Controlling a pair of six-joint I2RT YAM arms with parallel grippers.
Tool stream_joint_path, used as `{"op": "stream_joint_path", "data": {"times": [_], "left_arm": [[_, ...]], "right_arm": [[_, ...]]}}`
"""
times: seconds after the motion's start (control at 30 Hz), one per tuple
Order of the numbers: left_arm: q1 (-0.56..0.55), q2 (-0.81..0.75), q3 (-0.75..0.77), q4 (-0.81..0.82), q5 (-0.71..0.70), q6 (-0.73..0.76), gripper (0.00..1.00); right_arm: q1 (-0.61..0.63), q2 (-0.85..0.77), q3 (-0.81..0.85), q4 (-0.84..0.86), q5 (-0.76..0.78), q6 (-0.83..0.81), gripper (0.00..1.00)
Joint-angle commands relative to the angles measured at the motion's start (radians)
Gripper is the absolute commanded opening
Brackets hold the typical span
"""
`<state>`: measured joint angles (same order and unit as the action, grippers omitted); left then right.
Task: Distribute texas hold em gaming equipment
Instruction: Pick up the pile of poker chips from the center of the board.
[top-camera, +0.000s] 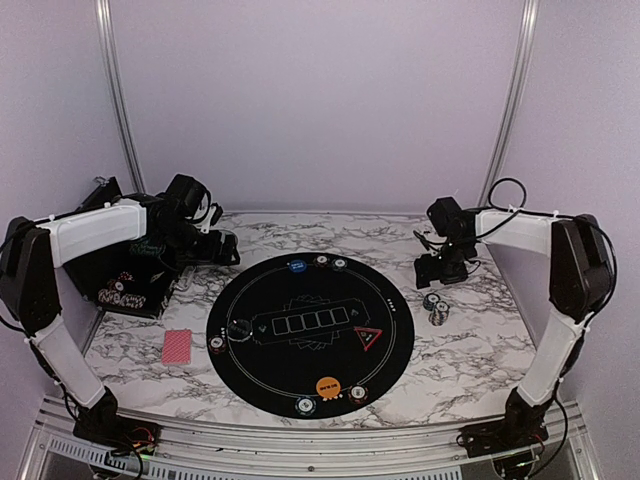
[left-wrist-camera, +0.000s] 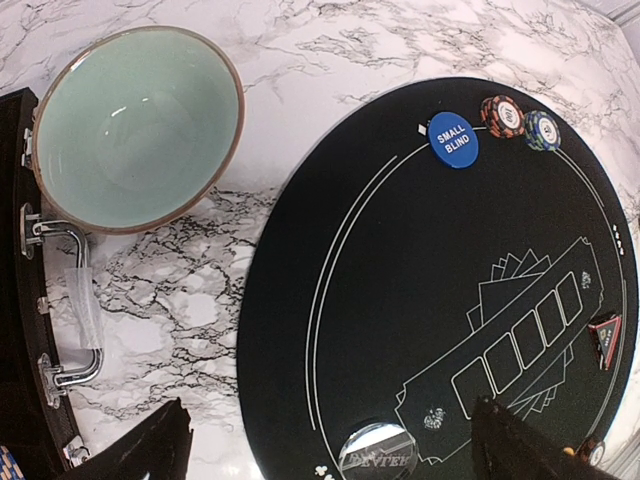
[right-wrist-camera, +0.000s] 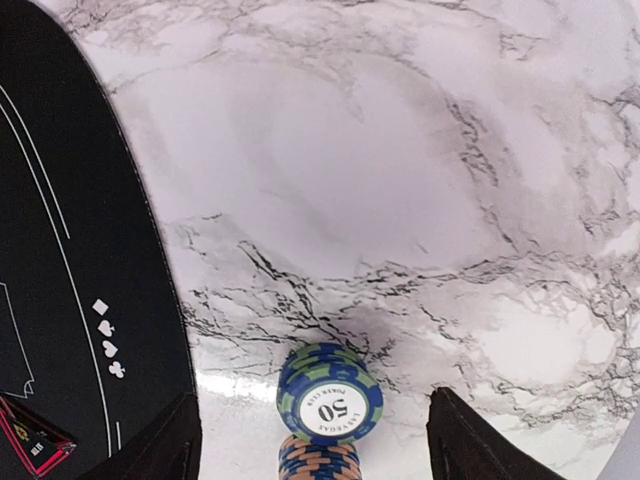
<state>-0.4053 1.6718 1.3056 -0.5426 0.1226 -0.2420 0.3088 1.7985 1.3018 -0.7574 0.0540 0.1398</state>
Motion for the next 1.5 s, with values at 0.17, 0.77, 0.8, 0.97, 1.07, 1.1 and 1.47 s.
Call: {"op": "stream_joint_path", "data": {"times": [0.17,0.77,0.8,0.97,1.07,1.1,1.47], "left_arm": [[0.007,0.007,-0.012,0.012,0.0,0.009,0.99],[0.007,0.011,-0.012,0.011,-0.003,0.011,0.99],[0.006,0.012,-0.012,0.011,-0.004,0.012,0.99],[0.006,0.011,-0.012,0.012,-0.004,0.011,0.99],[0.006,0.01,-0.012,0.011,-0.004,0.012,0.99],[0.006,0.01,-0.011,0.011,-0.004,0.011,0.99],[0.006,0.007,-0.012,0.012,-0.006,0.011,0.99]], "right_arm": [[-0.035,0.072,-0.022,0.064,-0.022,-0.026,0.68],[-0.036,0.115,-0.022,0.051,-0.008,-0.035,0.55],[-0.036,0.117,-0.02,0.048,-0.006,-0.036,0.55],[-0.036,0.12,-0.021,0.039,0.016,-0.039,0.52],[-0.036,0.121,-0.018,0.033,0.02,-0.04,0.5],[-0.035,0.119,-0.017,0.031,0.022,-0.04,0.48],[-0.036,0.122,0.004,0.02,0.027,-0.045,0.42]]}}
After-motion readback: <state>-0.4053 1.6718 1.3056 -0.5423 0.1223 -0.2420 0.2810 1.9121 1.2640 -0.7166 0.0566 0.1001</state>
